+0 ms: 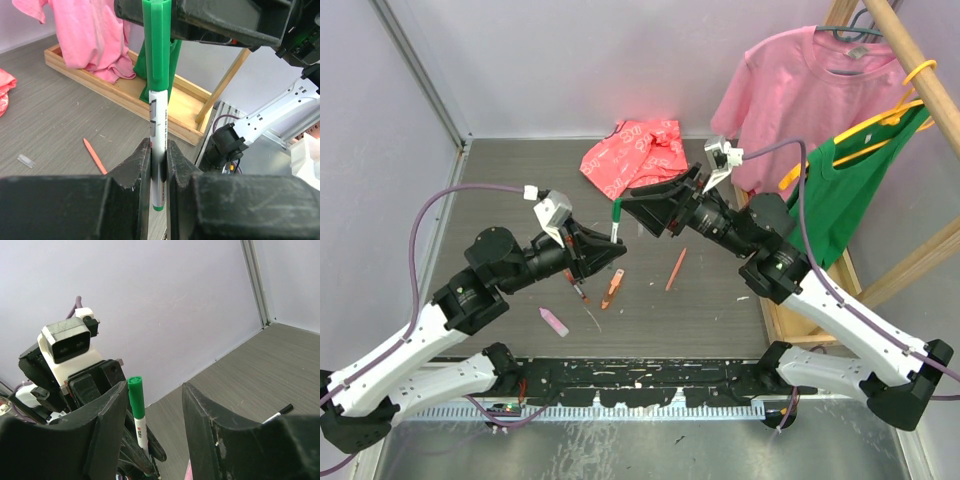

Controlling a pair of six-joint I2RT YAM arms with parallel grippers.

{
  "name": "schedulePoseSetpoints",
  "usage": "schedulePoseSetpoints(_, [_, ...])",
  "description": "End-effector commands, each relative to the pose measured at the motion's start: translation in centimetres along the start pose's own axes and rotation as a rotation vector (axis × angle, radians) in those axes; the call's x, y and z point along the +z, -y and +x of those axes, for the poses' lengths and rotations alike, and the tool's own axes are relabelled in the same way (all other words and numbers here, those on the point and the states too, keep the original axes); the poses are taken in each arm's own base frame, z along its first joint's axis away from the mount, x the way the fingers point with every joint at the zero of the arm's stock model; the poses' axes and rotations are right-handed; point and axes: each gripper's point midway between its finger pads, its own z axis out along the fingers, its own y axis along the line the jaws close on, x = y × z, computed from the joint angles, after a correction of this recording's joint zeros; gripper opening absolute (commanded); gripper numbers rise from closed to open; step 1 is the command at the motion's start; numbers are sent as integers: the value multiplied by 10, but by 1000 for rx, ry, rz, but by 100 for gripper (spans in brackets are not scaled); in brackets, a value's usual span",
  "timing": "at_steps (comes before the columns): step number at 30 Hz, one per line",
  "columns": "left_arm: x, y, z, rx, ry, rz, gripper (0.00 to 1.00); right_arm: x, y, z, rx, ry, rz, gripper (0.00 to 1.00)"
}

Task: Insert the pens into the pen caps
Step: Insert the pen cap onto the pen, then press the pen cap onto the pen.

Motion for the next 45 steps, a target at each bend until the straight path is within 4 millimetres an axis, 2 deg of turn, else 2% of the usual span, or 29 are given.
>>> schedulePoseSetpoints(1, [1,9,-8,31,18,55,0,4,-21,-30,-36,69,-57,53])
schedulePoseSetpoints(11, [4,9,-3,31,-4,62,0,10,-24,-20,-16,29,-94,53])
schedulePoseSetpoints(21, [7,9,-2,28,-12,66,0,14,-30,-9,2,-23,-144,47])
schedulePoseSetpoints(36, [7,9,-4,29,-7,62,0,13,-28,-6,4,-29,-137,22])
schedulePoseSetpoints(41, [7,6,-10,25,13,39,0,15,-21,10,30,-80,-123,7])
schedulePoseSetpoints(45, [7,3,-20,24,35,7,0,14,-18,21,46,-102,-131,2])
